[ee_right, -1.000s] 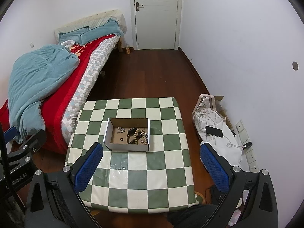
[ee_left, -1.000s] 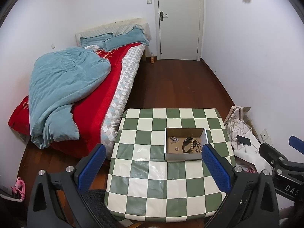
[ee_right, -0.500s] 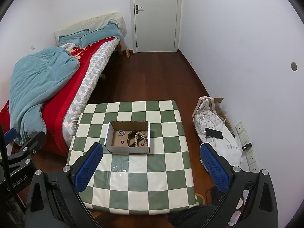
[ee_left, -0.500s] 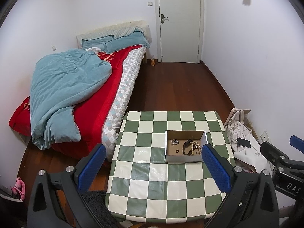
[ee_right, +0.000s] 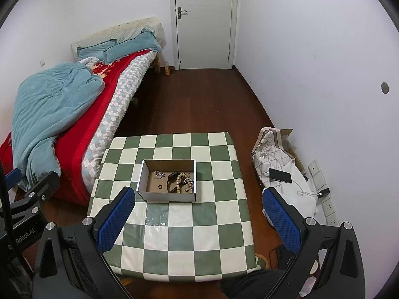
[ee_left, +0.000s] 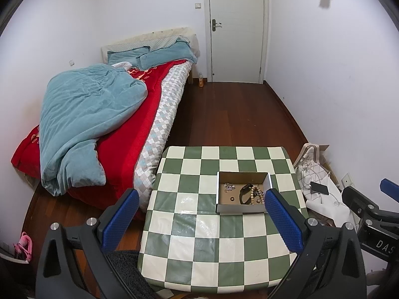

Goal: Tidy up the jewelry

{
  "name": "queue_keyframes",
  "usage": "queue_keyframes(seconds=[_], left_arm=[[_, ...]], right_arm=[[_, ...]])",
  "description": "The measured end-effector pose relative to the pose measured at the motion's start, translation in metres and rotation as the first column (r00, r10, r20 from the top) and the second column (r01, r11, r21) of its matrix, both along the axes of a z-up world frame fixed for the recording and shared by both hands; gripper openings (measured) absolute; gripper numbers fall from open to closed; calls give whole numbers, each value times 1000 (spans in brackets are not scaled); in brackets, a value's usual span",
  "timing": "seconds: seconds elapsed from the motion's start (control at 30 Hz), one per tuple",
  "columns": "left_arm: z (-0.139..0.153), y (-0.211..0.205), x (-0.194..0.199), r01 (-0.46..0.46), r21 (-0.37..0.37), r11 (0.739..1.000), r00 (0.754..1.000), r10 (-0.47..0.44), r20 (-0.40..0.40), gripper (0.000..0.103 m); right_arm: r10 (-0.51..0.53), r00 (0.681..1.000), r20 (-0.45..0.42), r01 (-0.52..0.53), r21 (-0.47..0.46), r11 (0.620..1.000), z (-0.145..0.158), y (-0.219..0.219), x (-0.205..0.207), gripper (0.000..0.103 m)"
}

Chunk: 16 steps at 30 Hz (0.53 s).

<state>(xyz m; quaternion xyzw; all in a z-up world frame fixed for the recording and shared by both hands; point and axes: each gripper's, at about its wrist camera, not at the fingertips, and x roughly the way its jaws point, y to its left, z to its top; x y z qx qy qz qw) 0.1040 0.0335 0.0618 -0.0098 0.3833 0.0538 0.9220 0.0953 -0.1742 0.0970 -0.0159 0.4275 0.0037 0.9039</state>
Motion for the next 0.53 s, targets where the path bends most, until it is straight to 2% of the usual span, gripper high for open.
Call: queue_keyframes(seconds=[0.53], left_arm=[[0, 3, -3, -4, -10, 1000, 1000, 4, 7, 103]], right_arm=[[2, 1000, -4, -2, 0, 1000, 3, 0, 2, 103]])
